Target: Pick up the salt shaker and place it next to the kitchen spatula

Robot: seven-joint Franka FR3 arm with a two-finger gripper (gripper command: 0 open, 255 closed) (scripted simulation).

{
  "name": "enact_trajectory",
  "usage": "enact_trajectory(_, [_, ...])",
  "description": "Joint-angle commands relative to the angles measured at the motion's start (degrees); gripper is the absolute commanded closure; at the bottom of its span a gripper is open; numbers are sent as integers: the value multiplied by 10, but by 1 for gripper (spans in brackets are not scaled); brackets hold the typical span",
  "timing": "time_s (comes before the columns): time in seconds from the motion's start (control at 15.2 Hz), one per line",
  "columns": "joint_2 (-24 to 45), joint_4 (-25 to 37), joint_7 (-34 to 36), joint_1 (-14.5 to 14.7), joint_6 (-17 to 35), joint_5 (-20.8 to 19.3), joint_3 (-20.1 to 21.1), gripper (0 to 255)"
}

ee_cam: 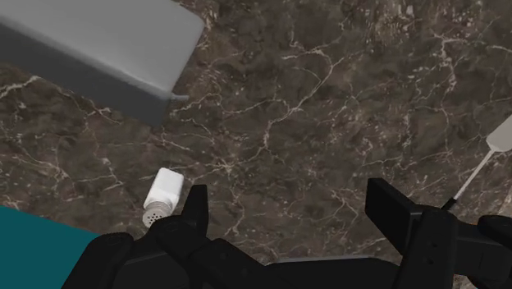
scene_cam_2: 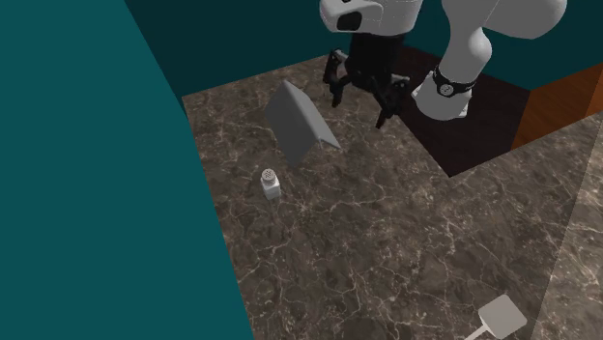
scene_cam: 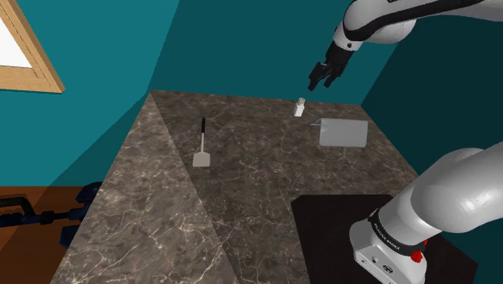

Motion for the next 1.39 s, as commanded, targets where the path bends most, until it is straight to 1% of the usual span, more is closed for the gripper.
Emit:
enact_trajectory(0.0, [42, 15, -20, -1, 27, 5, -13, 0])
enact_trajectory(0.26, [127, 51, -61, -4, 73, 25, -34, 0])
enact_trajectory(0.53, [215, 99, -105, -11, 108, 58, -47, 0])
enact_trajectory(0.92, [349, 193, -168, -39, 140, 112, -47, 0])
enact_trajectory(0.99, [362, 204, -174, -44, 142, 116, -45, 0])
enact_trajectory(1.32, [393, 206, -185, -50, 170, 133, -36, 0])
